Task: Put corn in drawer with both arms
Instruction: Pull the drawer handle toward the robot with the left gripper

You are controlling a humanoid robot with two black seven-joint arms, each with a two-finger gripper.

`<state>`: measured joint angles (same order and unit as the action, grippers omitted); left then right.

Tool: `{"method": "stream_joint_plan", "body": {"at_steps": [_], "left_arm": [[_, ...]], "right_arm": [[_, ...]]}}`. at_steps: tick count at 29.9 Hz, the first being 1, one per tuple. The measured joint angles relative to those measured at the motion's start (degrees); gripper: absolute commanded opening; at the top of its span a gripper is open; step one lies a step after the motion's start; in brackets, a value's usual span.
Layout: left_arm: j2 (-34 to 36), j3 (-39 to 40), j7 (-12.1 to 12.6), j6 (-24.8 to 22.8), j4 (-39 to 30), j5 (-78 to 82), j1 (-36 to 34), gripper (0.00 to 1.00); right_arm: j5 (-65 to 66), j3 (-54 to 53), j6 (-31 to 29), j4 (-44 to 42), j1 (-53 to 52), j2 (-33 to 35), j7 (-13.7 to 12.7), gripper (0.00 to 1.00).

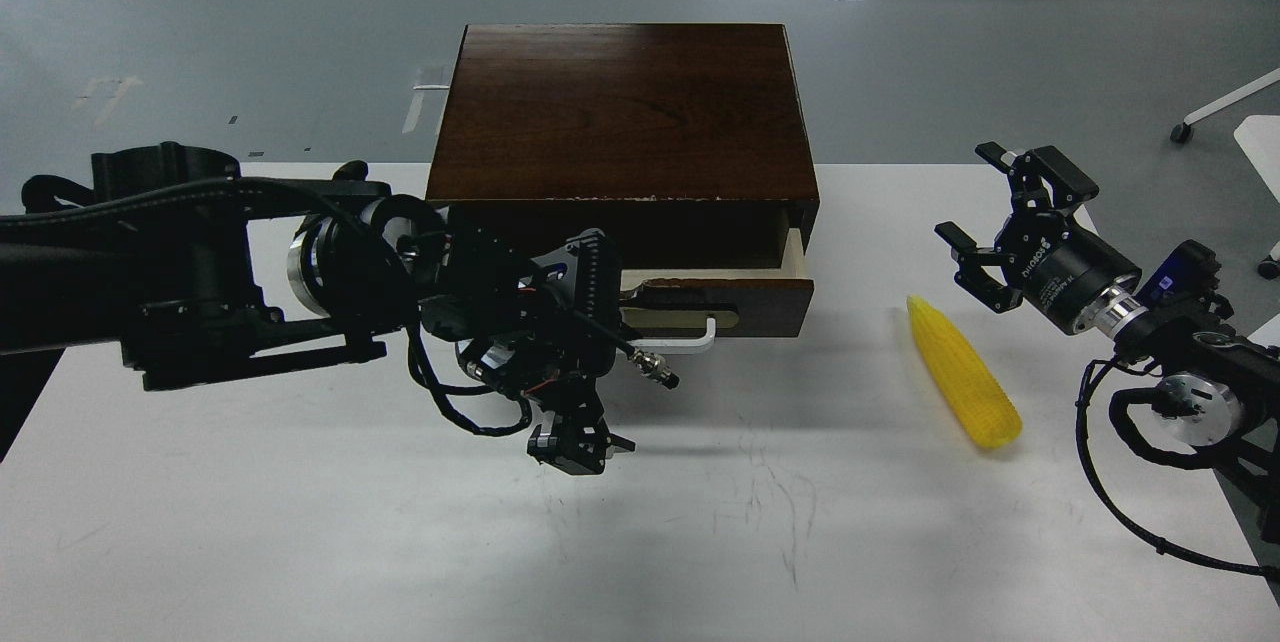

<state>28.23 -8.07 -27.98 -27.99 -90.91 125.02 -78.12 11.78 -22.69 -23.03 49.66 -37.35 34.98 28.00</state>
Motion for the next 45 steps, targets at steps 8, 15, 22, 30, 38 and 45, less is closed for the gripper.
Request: {"method": "stream_joint_plan", "body": {"at_steps": [8, 15, 22, 30, 38, 45], "left_arm": [[-0.14, -0.12, 0.0, 0.04, -0.12, 0.03, 0.53, 0.98], [-0.49, -1.62, -0.18, 0.03, 0.21, -0.19, -2.18, 0.98], [-1.57, -5.94, -0.18, 0.0, 0.49, -0.01, -6.17, 0.98], [-1.94, -10.64, 0.02, 0.05, 0.55, 0.05, -8.47, 0.98], [-4.62, -14.47, 0.01, 0.01, 1.07, -0.07, -12.94, 0.98], [-7.45, -14.23, -0.11, -0.09, 1.91, -0.03, -14.76, 0.98]], "right_arm": [[0.0, -0.5, 0.0, -0.01, 0.06, 0.0, 0.0, 1.0], [0.0, -0.69, 0.0, -0.01, 0.03, 0.0, 0.0, 1.0], [0.0, -0.82, 0.0, 0.0, 0.0, 0.0, 0.0, 1.0], [0.0, -0.87, 0.0, 0.0, -0.01, 0.0, 0.0, 1.0], [0.0, -1.02, 0.0, 0.0, -0.01, -0.03, 0.0, 1.0], [0.0, -1.33, 0.0, 0.0, 0.08, -0.07, 0.0, 1.0]]}}
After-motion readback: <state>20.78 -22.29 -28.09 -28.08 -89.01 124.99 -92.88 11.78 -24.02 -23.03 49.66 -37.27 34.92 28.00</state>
